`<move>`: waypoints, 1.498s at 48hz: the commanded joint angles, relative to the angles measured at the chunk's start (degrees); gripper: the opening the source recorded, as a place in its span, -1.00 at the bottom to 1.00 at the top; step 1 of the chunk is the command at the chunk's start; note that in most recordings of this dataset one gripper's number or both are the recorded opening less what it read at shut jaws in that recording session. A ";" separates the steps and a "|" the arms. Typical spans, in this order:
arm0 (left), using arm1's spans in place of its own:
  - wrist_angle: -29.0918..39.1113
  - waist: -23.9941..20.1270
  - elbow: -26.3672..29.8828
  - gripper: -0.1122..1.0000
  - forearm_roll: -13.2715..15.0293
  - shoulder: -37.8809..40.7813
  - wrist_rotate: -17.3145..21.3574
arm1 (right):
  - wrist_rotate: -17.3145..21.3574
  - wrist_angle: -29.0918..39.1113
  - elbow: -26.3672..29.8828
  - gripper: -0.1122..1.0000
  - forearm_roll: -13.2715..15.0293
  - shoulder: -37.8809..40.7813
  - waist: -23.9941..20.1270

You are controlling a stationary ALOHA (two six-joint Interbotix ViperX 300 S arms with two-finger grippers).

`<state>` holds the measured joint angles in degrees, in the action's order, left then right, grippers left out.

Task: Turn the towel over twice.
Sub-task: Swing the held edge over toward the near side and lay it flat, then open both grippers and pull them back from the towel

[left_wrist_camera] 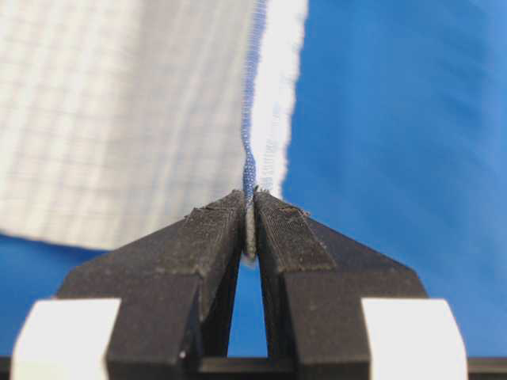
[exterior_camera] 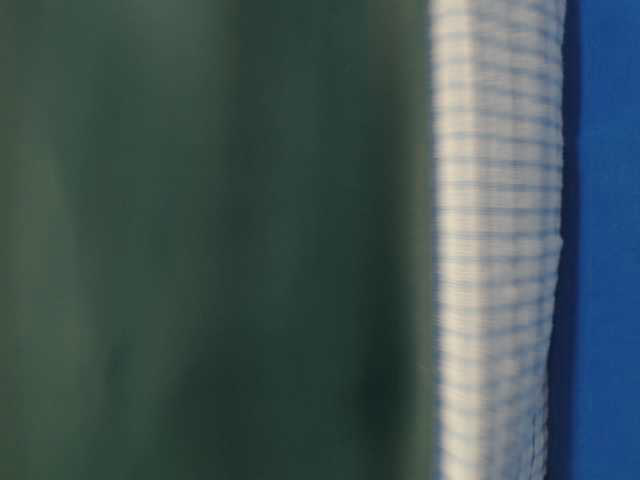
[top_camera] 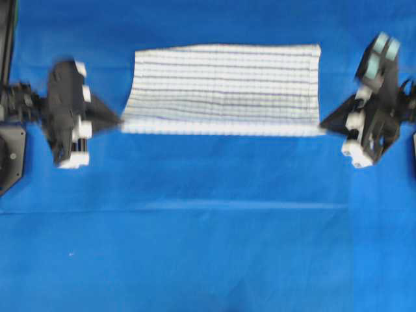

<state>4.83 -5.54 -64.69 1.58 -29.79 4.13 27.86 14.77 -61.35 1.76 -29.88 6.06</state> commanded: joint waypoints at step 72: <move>0.35 20.21 4.31 0.65 -0.09 8.00 -14.06 | 11.51 -1.76 7.29 0.43 5.80 11.16 -18.72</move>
<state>3.52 15.29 -62.23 1.58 -18.72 -10.55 39.46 12.92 -55.46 5.45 -15.73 -13.80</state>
